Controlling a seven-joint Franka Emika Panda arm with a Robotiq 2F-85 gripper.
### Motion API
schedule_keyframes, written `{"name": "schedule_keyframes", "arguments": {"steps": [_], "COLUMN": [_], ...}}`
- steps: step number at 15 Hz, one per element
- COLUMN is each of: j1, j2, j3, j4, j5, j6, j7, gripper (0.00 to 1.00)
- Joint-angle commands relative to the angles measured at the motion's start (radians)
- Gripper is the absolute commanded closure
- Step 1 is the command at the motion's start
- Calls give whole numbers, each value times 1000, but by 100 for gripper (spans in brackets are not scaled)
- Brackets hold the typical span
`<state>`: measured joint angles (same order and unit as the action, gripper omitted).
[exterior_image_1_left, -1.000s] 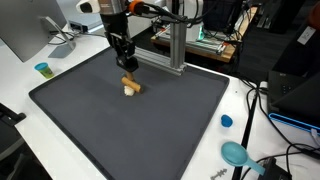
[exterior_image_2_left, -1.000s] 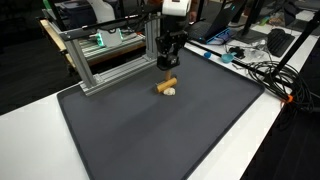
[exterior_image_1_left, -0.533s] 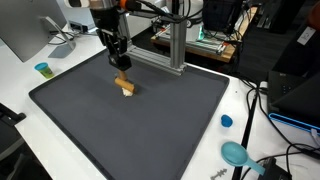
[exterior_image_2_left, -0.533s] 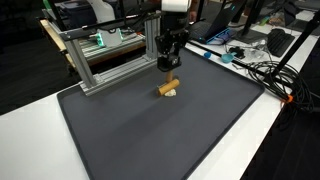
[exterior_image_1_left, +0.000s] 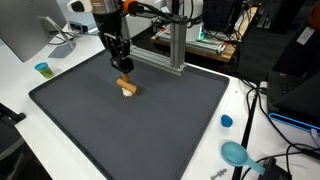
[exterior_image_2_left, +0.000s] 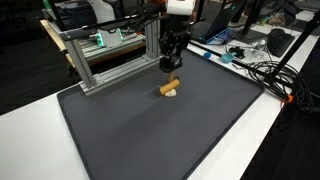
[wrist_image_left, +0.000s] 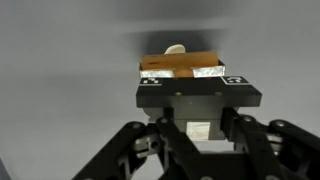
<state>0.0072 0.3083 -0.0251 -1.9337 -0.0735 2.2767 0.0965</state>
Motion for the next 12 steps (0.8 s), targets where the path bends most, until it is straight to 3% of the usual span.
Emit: {"name": "schedule_keyframes", "arguments": {"steps": [1, 12], "j1": [14, -4], "j2": [60, 141], "j3": [0, 5], "j4": [63, 246], "j5": [-4, 38], "j6": [-19, -162], "j7": [29, 2], "gripper": [77, 77]}}
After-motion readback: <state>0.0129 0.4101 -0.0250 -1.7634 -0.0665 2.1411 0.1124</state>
